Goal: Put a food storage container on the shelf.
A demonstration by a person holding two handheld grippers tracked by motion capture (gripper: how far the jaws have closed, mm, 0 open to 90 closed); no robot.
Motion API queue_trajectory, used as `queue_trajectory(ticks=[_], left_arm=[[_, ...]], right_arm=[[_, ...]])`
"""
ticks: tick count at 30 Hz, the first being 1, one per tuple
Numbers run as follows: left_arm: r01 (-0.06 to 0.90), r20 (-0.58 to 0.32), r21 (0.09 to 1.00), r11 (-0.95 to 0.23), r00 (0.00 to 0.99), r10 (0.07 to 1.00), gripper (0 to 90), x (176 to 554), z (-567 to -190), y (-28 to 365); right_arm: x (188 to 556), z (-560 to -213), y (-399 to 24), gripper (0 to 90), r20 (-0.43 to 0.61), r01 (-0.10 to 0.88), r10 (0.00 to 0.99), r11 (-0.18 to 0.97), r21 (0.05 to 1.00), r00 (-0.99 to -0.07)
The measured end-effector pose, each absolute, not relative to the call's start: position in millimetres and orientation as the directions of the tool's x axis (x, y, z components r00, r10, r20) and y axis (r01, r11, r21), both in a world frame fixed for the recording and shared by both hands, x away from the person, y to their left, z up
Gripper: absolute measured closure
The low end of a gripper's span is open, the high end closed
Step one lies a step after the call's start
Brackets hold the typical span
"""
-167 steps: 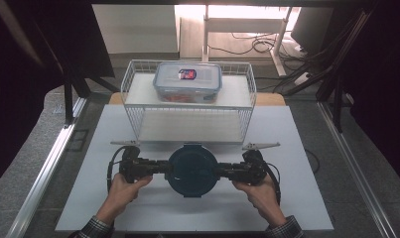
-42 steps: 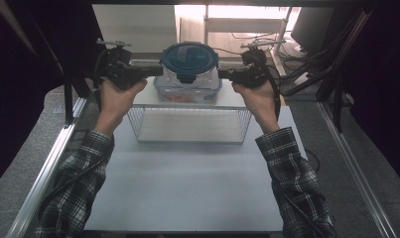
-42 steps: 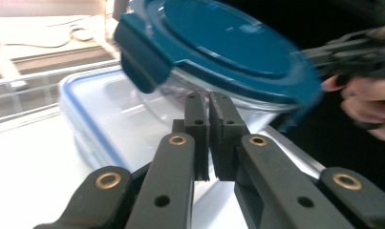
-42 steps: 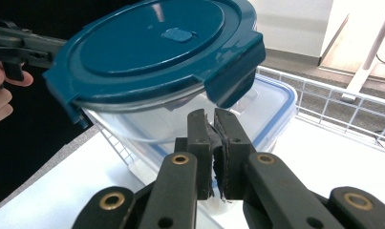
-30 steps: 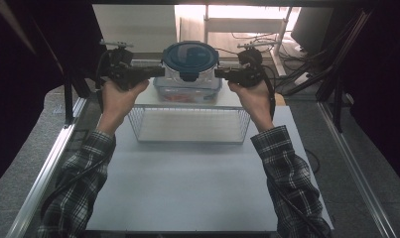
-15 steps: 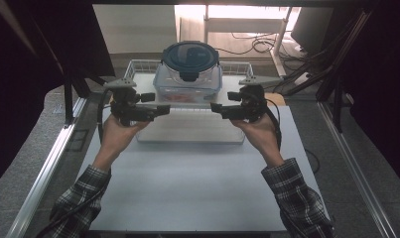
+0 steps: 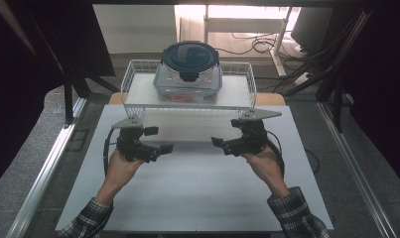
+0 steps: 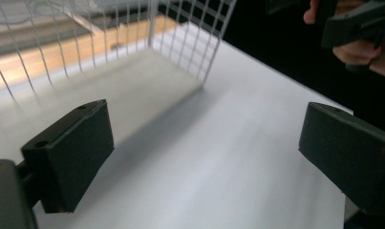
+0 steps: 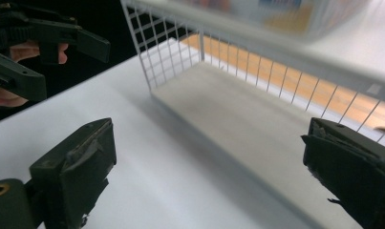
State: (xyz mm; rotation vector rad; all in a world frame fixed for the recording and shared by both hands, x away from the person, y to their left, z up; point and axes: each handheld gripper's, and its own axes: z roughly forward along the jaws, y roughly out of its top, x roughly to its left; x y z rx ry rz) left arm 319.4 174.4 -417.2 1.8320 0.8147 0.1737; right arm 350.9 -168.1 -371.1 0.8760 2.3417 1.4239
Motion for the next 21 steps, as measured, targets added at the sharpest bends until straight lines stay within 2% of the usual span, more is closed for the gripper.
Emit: queue_trajectory(ticks=[9, 15, 21], left_arm=[[0.461, -0.267, 0.864, -0.200, 0.758, 0.595, 2.8, 289, -477, 180], [0.512, -0.225, 0.797, -0.322, 0.745, 0.627, 1.2, 273, -520, 173], [0.499, -0.200, 0.788, -0.360, 0.761, 0.617, 0.3, 271, -526, 166]], right_arm=[[321, -431, -181, 1.7, 0.075, 0.376, 0.615, 0.376, 0.847, -0.785], [304, -480, -192, 1.3, 0.087, 0.407, 0.622, 0.393, 0.825, -0.778], [301, -497, -190, 1.1, 0.058, 0.428, 0.635, 0.448, 0.785, -0.770]])
